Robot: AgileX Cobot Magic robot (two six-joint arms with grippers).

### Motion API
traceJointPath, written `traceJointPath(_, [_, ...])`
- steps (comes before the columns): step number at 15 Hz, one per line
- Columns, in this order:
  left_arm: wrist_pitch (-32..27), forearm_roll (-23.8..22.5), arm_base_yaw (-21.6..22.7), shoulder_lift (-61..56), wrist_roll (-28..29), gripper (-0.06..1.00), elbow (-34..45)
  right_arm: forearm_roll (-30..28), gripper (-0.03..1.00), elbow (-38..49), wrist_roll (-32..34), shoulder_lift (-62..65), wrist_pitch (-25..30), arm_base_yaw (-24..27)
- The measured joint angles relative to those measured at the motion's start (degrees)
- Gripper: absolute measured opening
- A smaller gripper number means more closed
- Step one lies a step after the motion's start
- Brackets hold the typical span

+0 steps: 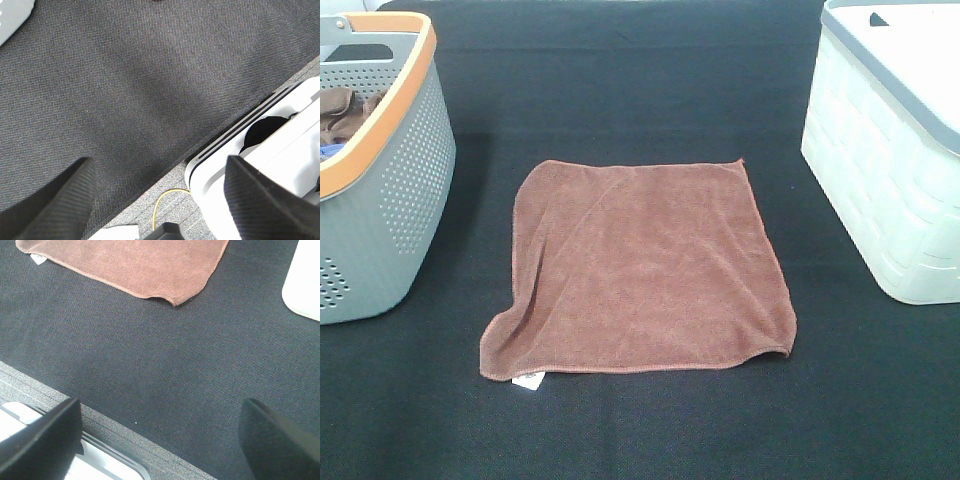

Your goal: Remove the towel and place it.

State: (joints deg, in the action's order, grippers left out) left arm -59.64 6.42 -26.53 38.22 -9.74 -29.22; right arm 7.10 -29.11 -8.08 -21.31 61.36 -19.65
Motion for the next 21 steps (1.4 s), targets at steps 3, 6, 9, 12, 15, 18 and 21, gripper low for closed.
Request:
traceJointPath(3, [0.0,0.3,2.4,-1.3,0.0,0.69,0.0,0.1,0.81,0.0,0.0,0.1,0.0,1.0])
traceJointPath(6, [-0.1,0.2,18.2,-11.7,0.0,0.69,0.0,0.6,0.81,0.0,0.0,4.2,-0.1,9.1])
traceJointPath(9, [-0.2,0.1,26.4,-23.2,0.0,0.69,0.0,0.6,0.81,0.0,0.0,12.1,-0.1,17.1])
traceJointPath(12, [-0.2,0.1,27.6,-32.4,0.0,0.69,0.1,1.0,0.81,0.0,0.0,20.4,-0.1,19.4])
traceJointPath(15, [-0.2,0.1,27.6,-37.6,0.0,0.69,0.1,1.1,0.81,0.2,0.0,21.5,-0.1,19.4])
traceJointPath(18, [-0.2,0.1,27.6,-38.5,0.0,0.69,0.1,1.2,0.81,0.2,0.0,21.7,-0.1,19.4])
traceJointPath(21, [-0.2,0.1,27.6,-38.5,0.0,0.69,0.1,1.3,0.81,0.2,0.0,21.7,-0.1,19.4])
